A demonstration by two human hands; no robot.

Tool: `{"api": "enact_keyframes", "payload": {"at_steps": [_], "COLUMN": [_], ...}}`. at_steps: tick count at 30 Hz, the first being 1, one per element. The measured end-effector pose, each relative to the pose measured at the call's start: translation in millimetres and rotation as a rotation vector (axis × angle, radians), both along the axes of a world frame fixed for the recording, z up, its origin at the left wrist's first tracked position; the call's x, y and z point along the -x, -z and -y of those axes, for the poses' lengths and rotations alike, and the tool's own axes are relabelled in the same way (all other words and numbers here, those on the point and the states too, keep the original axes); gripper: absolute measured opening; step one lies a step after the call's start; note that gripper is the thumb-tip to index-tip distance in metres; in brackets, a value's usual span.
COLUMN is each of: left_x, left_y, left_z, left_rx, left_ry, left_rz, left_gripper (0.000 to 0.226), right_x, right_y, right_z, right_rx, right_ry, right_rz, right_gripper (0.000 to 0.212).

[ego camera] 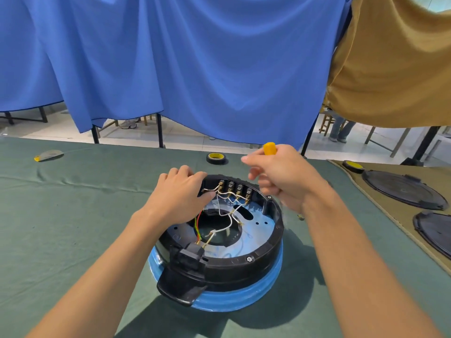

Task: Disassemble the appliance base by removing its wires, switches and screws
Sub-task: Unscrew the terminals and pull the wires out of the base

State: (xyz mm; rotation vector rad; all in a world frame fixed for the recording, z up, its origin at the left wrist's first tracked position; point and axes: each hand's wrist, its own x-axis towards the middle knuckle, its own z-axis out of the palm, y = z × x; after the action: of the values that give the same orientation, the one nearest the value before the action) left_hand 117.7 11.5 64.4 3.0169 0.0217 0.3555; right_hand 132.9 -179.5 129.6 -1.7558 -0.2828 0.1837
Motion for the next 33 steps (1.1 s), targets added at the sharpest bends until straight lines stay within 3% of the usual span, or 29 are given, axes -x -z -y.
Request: {"api": "enact_keyframes", "payload": {"at_steps": [3, 8, 12, 14, 16, 23, 33], "left_x": [1.0, -1.7, -4.5, -6.4, -7.6, -8.2, -10.0], "left_y": [0.3, -0.9, -0.7, -1.7, -3.0, -2.0, 0.3], "left_z": [0.8, -2.5, -5.5, -5.8, -5.9, -2.1, -4.5], "left_rx": [0.019, 0.085, 0.117, 0.100, 0.096, 0.185, 0.308], "left_ry": [-0.013, -0.007, 0.029, 0.037, 0.038, 0.077, 0.132], "left_rz": [0.002, -0.010, -0.049, -0.057, -0.047, -0.053, -0.101], "left_gripper": [0.055, 0.050, 0.051, 0.050, 0.048, 0.033, 0.029], "right_x": [-8.0, -21.6, -27.8, -29.4, -30.0, -35.9, -41.1], "right_y": [2.2, 6.5, 24.0, 34.4, 42.0, 54.4, 59.6], "right_z": [-17.7, -15.2, -8.0, -6.5, -7.4, -10.0, -10.0], "right_rx": [-0.196, -0.570, -0.211, -0.126, -0.159, -0.186, -0.123], "right_ry": [0.015, 0.212, 0.318, 0.307, 0.276, 0.274, 0.320], "right_rz": [-0.138, -0.121, 0.012, 0.057, 0.107, 0.236, 0.361], "right_gripper": [0.013, 0.043, 0.080, 0.091, 0.087, 0.033, 0.036]}}
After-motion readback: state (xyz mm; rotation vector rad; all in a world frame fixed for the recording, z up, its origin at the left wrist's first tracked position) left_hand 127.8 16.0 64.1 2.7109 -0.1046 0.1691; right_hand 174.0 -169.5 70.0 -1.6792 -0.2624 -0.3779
